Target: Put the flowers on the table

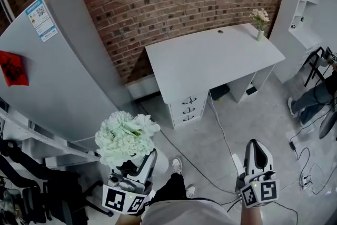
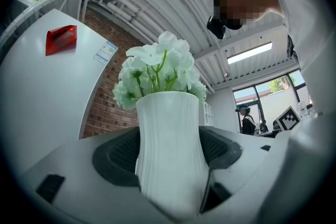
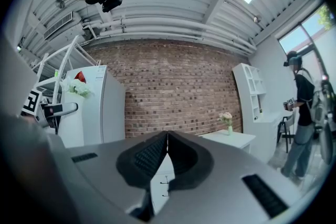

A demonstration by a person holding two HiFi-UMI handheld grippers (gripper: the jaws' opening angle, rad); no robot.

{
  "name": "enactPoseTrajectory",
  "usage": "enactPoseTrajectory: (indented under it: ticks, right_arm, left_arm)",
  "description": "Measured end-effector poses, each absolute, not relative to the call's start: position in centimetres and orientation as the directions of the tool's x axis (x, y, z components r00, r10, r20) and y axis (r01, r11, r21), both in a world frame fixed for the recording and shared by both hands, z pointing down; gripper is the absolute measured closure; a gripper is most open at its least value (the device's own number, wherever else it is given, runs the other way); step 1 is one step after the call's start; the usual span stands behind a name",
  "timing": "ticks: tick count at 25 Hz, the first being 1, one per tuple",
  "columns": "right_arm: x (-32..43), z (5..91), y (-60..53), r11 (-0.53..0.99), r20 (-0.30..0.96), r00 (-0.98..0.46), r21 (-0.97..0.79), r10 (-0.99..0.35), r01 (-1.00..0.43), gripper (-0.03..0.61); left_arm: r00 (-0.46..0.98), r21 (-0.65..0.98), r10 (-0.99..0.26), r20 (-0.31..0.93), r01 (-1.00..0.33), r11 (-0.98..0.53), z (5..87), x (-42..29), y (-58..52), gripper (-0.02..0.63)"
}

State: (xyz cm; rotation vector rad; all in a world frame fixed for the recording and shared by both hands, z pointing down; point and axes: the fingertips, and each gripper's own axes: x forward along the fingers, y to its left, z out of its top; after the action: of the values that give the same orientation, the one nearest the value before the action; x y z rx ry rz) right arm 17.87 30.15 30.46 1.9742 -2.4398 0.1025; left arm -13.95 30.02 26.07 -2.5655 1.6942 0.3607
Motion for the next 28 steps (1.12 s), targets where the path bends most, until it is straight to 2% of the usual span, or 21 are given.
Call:
enactPoseTrajectory:
  ticks: [28]
  right_arm:
    - [17.5,31.9,15.6,0.15,0.095,-0.152,-0.027,-0.984,-0.988,0.561]
  left_arm:
    - [0.429,0.093,-0.88,-0.205,-0.886,-0.454,27.7,-14.1,12.7,0.261]
